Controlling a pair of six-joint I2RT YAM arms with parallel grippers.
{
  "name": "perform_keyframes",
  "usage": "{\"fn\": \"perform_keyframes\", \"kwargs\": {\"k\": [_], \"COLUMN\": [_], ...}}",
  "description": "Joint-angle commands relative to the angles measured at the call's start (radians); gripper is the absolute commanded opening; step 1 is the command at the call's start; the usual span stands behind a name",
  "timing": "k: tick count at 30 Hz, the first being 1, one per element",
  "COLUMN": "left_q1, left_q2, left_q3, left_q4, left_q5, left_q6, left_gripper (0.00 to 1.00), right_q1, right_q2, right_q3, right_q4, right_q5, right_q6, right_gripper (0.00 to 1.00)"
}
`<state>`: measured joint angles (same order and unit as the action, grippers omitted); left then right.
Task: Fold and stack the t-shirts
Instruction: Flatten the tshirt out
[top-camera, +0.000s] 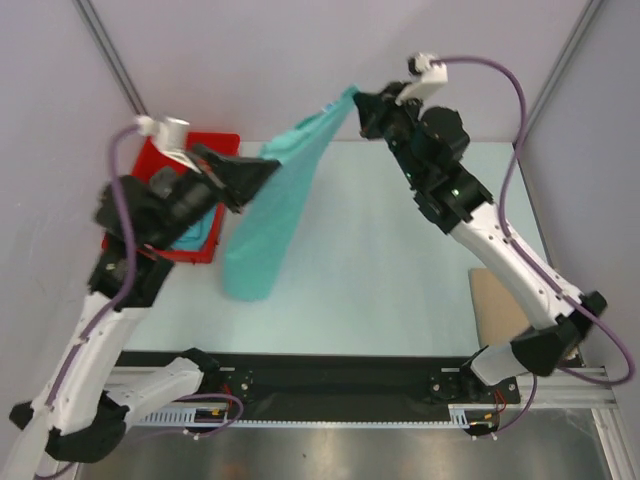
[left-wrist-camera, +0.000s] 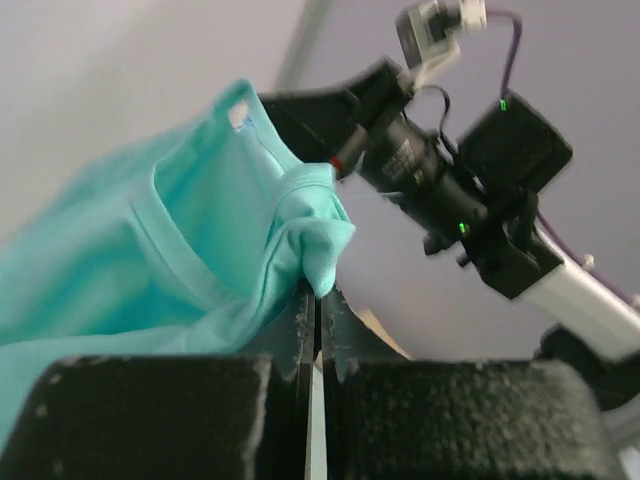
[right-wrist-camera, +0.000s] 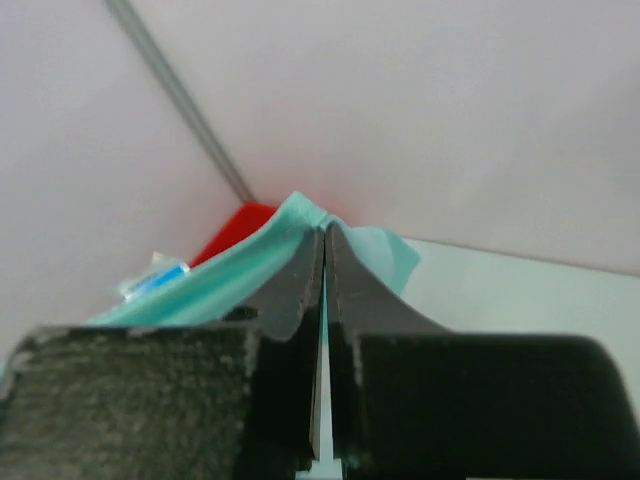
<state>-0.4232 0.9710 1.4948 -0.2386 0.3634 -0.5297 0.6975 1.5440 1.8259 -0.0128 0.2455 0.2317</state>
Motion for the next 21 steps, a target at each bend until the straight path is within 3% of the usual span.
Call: {"fn": "perform_keyframes", "kwargs": {"k": [1, 3, 5, 6, 7, 9, 10, 11, 12, 13, 15, 17, 21], "left_q1": [-0.266, -0.479, -0.636, -0.679, -0.712, -0.781, -0.785, -0.787, -0.769, -0.752, -0.692, -0.637, -0.418], "left_q2": [-0.002, 0.033, 0.173, 0.226, 0.279, 0.395, 0.408, 0.378, 0.345, 0.316, 0.243, 0.209, 0.149], "left_q3": [-0.283, -0.379, -0.441, -0.449, -0.443, -0.429, -0.427, -0.441, -0.456, -0.476, -0.466, -0.441, -0.447], "left_q4": [0.116, 0.198, 0.255, 0.269, 0.269, 0.246, 0.208, 0.199, 0.202, 0.199, 0.107, -0.015, -0.186], "left_q5": [-0.222, -0.349, -0.36, -0.36, -0.359, -0.353, -0.36, -0.36, -0.36, -0.354, -0.36, -0.394, -0.402], "left_q6": [0.007, -0.019, -0.047, -0.052, -0.055, -0.038, -0.041, -0.047, -0.046, -0.038, -0.015, 0.011, 0.02], "left_gripper": [0.0, 0.0, 0.0, 0.03, 0.28, 0.59, 0.75, 0.83, 0.92, 0.98, 0.98, 0.98, 0.97], "right_q1": [-0.139, -0.224, -0.291, -0.361, -0.401, -0.459, -0.504, -0.527, -0.553, -0.578, -0.579, -0.576, -0.526], "right_q2": [-0.151, -0.224, -0.266, -0.292, -0.298, -0.301, -0.292, -0.289, -0.288, -0.291, -0.292, -0.295, -0.265], "right_q3": [-0.304, -0.436, -0.595, -0.634, -0.684, -0.692, -0.686, -0.68, -0.682, -0.689, -0.706, -0.735, -0.758], "right_q4": [0.125, 0.106, 0.05, 0.019, -0.087, -0.223, -0.359, -0.419, -0.461, -0.49, -0.504, -0.487, -0.463], "right_q5": [0.115, 0.12, 0.098, 0.094, 0.068, 0.089, 0.153, 0.164, 0.16, 0.135, 0.12, 0.017, -0.219], "right_q6": [0.046, 0.073, 0.127, 0.15, 0.167, 0.196, 0.207, 0.221, 0.215, 0.198, 0.181, 0.178, 0.241], "right_gripper": [0.0, 0.0, 0.0, 0.07, 0.14, 0.31, 0.36, 0.38, 0.51, 0.57, 0.65, 0.68, 0.7]}}
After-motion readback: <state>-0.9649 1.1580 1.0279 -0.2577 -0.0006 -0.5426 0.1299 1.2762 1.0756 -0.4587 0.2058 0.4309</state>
